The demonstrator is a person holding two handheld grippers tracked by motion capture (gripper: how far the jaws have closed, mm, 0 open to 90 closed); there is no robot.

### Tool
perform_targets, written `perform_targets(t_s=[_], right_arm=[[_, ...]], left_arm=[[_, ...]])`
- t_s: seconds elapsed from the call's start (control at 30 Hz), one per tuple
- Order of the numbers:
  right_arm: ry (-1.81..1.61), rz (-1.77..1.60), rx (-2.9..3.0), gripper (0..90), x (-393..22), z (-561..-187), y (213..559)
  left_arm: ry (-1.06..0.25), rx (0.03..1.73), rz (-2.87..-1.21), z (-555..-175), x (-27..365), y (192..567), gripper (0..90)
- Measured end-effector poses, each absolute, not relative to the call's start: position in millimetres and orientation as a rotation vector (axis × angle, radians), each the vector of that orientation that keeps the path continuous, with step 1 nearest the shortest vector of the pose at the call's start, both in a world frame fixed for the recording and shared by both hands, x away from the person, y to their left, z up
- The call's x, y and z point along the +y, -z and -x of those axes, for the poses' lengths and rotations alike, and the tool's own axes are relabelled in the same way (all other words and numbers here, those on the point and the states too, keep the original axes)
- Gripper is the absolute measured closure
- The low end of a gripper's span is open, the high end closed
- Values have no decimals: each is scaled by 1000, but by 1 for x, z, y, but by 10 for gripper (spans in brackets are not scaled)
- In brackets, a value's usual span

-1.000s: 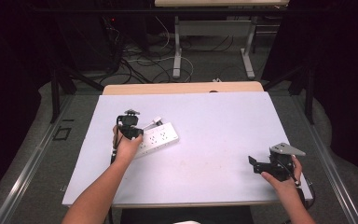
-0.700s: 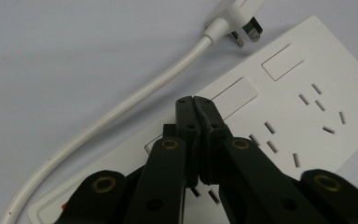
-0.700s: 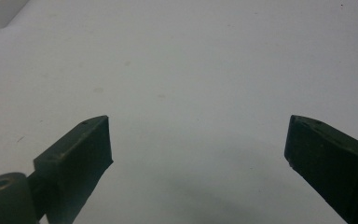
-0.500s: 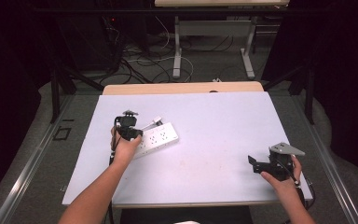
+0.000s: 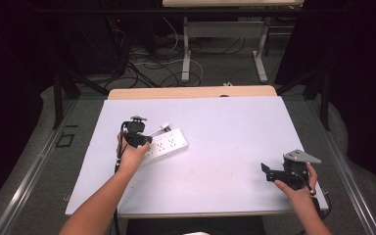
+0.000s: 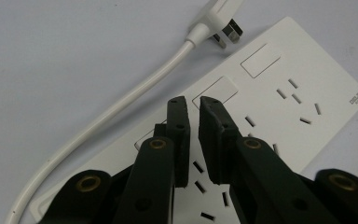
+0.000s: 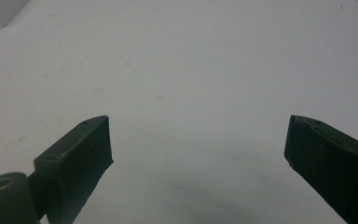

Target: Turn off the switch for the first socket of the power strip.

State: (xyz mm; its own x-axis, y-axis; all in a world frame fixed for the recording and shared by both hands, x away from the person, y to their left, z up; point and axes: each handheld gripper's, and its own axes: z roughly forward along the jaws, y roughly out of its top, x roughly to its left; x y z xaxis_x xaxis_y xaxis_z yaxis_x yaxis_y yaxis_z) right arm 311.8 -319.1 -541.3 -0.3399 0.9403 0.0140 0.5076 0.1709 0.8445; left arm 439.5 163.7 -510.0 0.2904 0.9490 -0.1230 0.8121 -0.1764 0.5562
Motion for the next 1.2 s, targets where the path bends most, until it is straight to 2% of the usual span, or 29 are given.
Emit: perform_targets(t_s=[0.6, 0.77, 1.2], right_arm=[[-1068, -1359, 1927, 67, -319, -311, 541], [-1069, -1362, 1926, 68, -319, -311, 541], [-1067, -1364, 1925, 68, -319, -311, 541]], left_arm=[[-358, 1466, -2054, -433, 159, 506, 612], [-408, 1409, -2053, -430, 159, 503, 539], [-433, 1390, -2011, -422, 166, 490, 360]])
